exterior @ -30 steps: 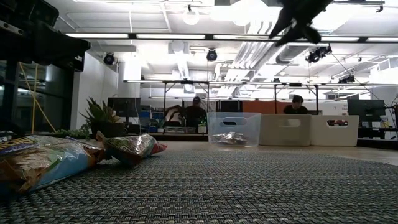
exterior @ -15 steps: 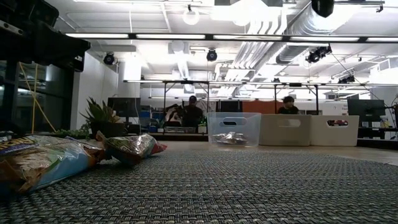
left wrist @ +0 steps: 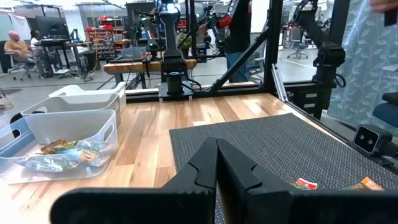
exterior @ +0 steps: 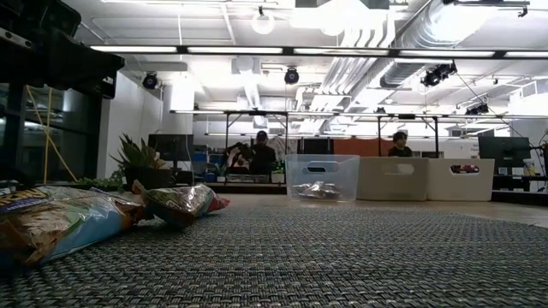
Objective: Pick and place Granola Bars by type
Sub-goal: Put the yellow granola bar into the transparent bin
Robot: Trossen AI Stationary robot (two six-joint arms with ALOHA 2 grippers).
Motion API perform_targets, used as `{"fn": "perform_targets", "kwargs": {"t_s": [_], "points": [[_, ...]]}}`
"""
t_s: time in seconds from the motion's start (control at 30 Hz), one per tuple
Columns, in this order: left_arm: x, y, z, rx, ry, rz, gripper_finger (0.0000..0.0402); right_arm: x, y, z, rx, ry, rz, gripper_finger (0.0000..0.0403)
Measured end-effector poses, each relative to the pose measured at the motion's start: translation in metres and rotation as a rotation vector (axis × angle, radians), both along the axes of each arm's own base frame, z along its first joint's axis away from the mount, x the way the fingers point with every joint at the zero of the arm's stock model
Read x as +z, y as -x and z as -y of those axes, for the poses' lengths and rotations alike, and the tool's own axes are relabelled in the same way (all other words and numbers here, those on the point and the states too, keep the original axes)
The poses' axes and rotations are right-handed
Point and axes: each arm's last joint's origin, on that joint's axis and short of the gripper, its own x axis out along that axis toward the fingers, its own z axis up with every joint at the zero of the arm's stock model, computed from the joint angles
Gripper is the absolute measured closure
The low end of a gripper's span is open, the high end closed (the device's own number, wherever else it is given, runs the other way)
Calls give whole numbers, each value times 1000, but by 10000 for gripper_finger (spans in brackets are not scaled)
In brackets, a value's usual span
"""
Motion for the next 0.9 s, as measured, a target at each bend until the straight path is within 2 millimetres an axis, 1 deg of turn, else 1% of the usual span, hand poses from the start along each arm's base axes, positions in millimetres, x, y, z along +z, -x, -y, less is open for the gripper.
{"fn": "perform_targets", "kwargs": {"t_s": [0.23,0.37,0.47,0.63,0.7,0.8,0.9], "points": [[0,0,0,0,0,0,401,-60,14,-2,20,-37,231,403],[0,0,0,0,0,0,401,-88,26,-1,17,-41,369,403],[0,0,0,0,0,0,401,-106,32,-1,21,-42,439,402],[0,0,0,0,0,0,401,-127,41,-1,29,-25,551,402],[0,0,0,0,0,0,401,-135,41,-1,38,-14,561,402],[0,0,0,0,0,1,401,-143,43,-1,58,-6,578,402],[0,0,0,0,0,0,401,-151,42,-2,81,10,557,402]]}}
